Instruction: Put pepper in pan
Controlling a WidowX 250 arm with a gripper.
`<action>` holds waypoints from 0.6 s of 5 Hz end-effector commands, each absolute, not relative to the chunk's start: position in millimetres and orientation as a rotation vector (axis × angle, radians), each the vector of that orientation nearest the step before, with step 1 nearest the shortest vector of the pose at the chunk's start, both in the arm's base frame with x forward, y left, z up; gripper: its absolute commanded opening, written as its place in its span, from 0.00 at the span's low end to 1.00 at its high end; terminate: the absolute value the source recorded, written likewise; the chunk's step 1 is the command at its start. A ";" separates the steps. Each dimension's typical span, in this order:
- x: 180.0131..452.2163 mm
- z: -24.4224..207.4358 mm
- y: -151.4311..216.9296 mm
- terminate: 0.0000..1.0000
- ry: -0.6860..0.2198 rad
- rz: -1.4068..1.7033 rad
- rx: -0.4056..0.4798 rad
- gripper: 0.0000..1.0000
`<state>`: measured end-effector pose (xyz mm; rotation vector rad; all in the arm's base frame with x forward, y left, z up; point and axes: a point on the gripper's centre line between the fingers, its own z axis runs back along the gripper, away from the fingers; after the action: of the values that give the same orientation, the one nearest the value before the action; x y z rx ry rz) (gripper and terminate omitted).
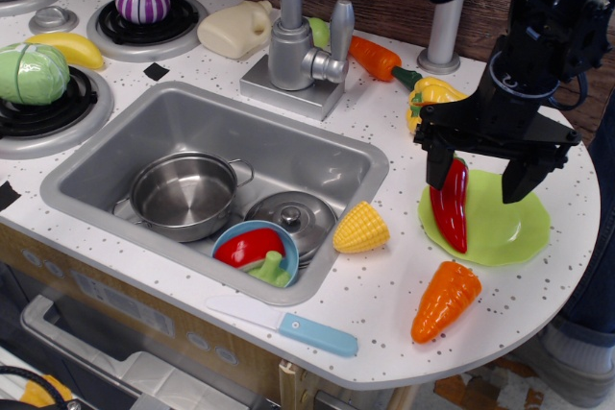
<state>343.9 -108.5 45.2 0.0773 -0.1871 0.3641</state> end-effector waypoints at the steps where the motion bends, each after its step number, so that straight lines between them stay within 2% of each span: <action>1: 348.0 33.1 -94.3 0.00 -0.230 0.398 0.031 1.00; 2: 349.4 28.0 -94.9 0.00 -0.230 0.406 0.036 1.00; 3: 349.7 24.5 -95.4 0.00 -0.252 0.423 0.033 0.00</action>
<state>341.0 -87.6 19.7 0.0871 -0.1794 0.4080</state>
